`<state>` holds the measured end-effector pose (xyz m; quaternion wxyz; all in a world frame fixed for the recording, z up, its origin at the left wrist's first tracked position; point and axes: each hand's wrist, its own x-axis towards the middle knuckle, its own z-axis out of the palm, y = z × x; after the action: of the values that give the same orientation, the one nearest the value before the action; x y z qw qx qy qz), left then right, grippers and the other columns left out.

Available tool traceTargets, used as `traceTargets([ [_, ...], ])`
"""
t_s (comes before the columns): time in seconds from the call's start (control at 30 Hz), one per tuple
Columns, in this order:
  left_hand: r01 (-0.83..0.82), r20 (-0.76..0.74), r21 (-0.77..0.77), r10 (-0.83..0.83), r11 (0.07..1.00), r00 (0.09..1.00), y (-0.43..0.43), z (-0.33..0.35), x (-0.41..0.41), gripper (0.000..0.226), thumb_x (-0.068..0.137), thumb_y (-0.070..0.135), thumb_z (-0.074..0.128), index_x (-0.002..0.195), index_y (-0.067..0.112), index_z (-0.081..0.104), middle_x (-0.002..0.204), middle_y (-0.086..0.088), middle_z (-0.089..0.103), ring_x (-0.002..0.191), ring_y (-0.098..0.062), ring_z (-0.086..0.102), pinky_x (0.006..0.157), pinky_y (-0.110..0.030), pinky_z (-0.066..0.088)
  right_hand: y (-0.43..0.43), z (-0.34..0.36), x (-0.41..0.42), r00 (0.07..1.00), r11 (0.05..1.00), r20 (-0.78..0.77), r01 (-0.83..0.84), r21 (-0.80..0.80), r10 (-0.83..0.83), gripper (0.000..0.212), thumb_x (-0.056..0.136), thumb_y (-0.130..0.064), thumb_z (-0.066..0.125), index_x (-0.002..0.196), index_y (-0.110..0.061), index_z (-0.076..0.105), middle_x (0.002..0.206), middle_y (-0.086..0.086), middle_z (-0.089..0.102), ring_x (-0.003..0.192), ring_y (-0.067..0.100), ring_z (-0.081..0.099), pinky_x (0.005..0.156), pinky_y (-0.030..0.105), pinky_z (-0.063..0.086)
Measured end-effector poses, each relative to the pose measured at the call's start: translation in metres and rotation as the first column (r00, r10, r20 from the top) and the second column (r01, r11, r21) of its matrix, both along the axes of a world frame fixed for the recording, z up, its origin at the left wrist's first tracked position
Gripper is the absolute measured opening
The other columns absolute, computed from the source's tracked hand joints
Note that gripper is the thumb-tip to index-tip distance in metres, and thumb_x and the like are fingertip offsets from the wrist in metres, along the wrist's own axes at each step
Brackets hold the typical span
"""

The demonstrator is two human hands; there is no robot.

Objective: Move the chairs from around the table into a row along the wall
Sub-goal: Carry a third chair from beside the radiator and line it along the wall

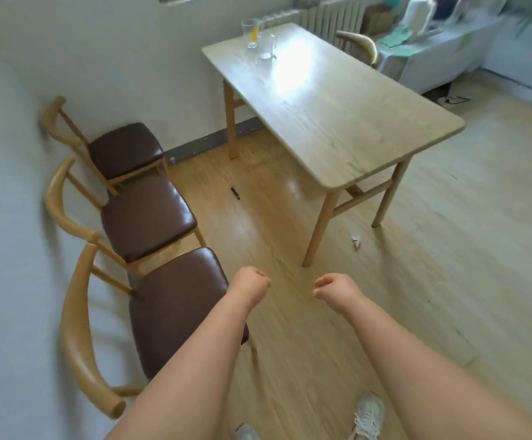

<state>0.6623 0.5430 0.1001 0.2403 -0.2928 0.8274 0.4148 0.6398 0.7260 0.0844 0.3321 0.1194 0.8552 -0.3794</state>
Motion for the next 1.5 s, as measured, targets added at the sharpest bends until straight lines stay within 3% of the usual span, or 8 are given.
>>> traceTargets([
  [0.17,0.096,-0.024,-0.052,-0.097,0.994,0.995,0.115,0.002,-0.058,0.028,0.092,0.019,0.056,0.118,0.013,0.067,0.119,-0.008,0.067,0.11,-0.026,0.061,0.094,-0.033,0.049,0.125,0.016,-0.043,0.988,0.987,-0.012,0.154,-0.055,-0.154,0.034,0.087,-0.013,0.068,0.12,-0.007,0.065,0.125,0.011,0.064,0.114,0.024,0.058,0.084,0.023,0.039],
  [0.33,0.187,-0.094,-0.163,-0.204,0.969,0.974,0.232,0.001,-0.115,0.027,0.089,0.019,0.052,0.11,0.02,0.069,0.116,-0.004,0.069,0.107,-0.023,0.062,0.088,-0.029,0.048,0.262,0.031,-0.088,0.965,0.967,-0.065,0.255,0.005,-0.254,0.037,0.087,-0.023,0.067,0.122,-0.011,0.063,0.126,0.009,0.063,0.114,0.025,0.058,0.088,0.028,0.042],
  [0.7,0.437,-0.125,-0.208,-0.466,0.875,0.876,0.399,0.015,-0.231,0.049,0.09,0.026,0.052,0.139,0.025,0.051,0.138,0.004,0.056,0.102,-0.013,0.058,0.069,-0.021,0.04,0.436,0.057,-0.178,0.916,0.926,-0.147,0.378,0.004,-0.374,0.05,0.085,-0.03,0.068,0.131,-0.016,0.057,0.137,0.007,0.055,0.124,0.025,0.052,0.099,0.035,0.041],
  [0.83,0.469,-0.149,-0.226,-0.506,0.854,0.85,0.439,0.011,-0.301,0.048,0.092,0.032,0.052,0.138,0.023,0.05,0.137,0.001,0.056,0.117,-0.018,0.057,0.079,-0.027,0.044,0.474,0.058,-0.24,0.909,0.922,-0.162,0.388,-0.012,-0.385,0.047,0.083,-0.027,0.07,0.128,-0.017,0.06,0.132,0.007,0.059,0.12,0.024,0.055,0.099,0.034,0.043],
  [1.0,0.502,-0.152,-0.24,-0.543,0.831,0.826,0.492,0.008,-0.408,0.048,0.091,0.034,0.052,0.137,0.021,0.052,0.135,-0.002,0.057,0.112,-0.02,0.059,0.082,-0.029,0.046,0.524,0.063,-0.333,0.902,0.912,-0.152,0.409,-0.003,-0.405,0.043,0.083,-0.025,0.07,0.125,-0.018,0.061,0.116,0.006,0.063,0.096,0.019,0.055,0.088,0.03,0.043],
  [1.13,0.527,-0.139,-0.241,-0.566,0.815,0.812,0.528,0.013,-0.483,0.049,0.09,0.032,0.05,0.137,0.021,0.052,0.129,-0.003,0.061,0.091,-0.016,0.057,0.073,-0.028,0.044,0.562,0.07,-0.394,0.89,0.9,-0.169,0.434,0.025,-0.425,0.044,0.083,-0.027,0.07,0.125,-0.019,0.061,0.122,0.006,0.061,0.11,0.023,0.058,0.095,0.033,0.043],
  [1.3,0.547,-0.14,-0.256,-0.591,0.797,0.795,0.578,0.022,-0.564,0.048,0.091,0.031,0.051,0.137,0.017,0.051,0.134,-0.007,0.058,0.117,-0.026,0.057,0.095,-0.034,0.048,0.614,0.07,-0.464,0.885,0.895,-0.177,0.444,0.044,-0.431,0.044,0.082,-0.028,0.07,0.125,-0.021,0.061,0.13,0.006,0.057,0.115,0.024,0.056,0.091,0.031,0.042],
  [1.5,0.517,-0.159,-0.284,-0.572,0.807,0.805,0.633,0.007,-0.655,0.047,0.091,0.031,0.052,0.137,0.018,0.052,0.137,-0.004,0.058,0.122,-0.023,0.055,0.095,-0.032,0.044,0.668,0.058,-0.572,0.918,0.924,-0.157,0.377,0.067,-0.363,0.046,0.083,-0.029,0.069,0.127,-0.02,0.06,0.125,0.004,0.06,0.113,0.024,0.057,0.089,0.029,0.042],
])
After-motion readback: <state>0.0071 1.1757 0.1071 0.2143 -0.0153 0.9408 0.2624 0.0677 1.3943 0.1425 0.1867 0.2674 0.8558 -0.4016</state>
